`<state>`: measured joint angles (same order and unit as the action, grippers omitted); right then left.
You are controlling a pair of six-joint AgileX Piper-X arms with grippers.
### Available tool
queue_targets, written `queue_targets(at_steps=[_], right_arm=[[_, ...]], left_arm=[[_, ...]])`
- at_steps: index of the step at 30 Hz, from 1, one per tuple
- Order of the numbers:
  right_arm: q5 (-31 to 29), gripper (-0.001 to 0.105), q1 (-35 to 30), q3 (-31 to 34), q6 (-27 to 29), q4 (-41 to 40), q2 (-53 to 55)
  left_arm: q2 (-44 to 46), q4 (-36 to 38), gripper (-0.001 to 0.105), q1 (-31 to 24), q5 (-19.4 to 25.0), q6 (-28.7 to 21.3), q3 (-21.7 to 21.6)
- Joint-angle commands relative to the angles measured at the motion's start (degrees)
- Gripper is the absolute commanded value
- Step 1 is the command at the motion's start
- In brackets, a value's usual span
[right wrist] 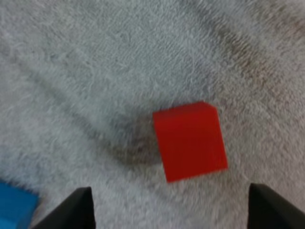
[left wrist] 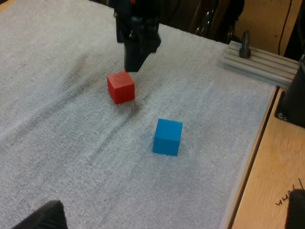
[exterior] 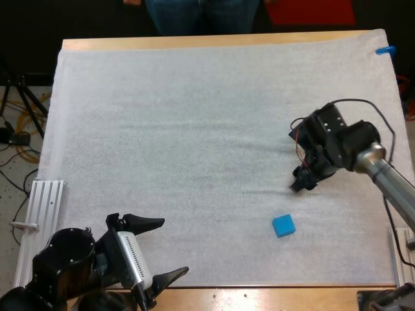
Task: Stack red cube on blue cube
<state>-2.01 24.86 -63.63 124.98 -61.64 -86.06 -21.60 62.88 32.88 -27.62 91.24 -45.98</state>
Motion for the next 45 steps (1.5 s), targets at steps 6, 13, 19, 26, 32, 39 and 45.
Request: queue_targets(at_steps=[6,13,19,26,32,39,45], right_arm=[[0.7,0.063,-1.9,-0.4,0.8,3.9,-5.3],[1.7,0.063,-4.8,-0.4,0.8,5.4,-9.7],[4.4,0.063,-5.4,-0.4,0.4,6.1,-11.3],[4.5,0.062,-5.4,-0.4,-0.6,5.9,-13.4],[4.5,0.026,-5.4,-0.4,-0.6,5.9,-13.4],[4.5,0.003,-5.4,-0.4,-2.3,5.8,-11.2],[2.4,0.003,-5.3,-0.4,-3.1,2.0,-4.3]], left_arm=[[-0.2,2.0,0.087,0.3,-0.5,-0.3,-0.4],[-0.2,3.2,0.087,0.3,-0.5,-0.3,-0.4],[-0.2,3.2,0.087,0.3,-0.5,-0.3,-0.4],[-0.2,3.2,0.087,0.3,-0.5,-0.3,-0.4],[-0.2,3.2,0.087,0.3,-0.5,-0.3,-0.4],[-0.2,3.2,0.087,0.3,-0.5,-0.3,-0.4],[-0.2,3.2,0.087,0.3,-0.5,-0.3,-0.4]])
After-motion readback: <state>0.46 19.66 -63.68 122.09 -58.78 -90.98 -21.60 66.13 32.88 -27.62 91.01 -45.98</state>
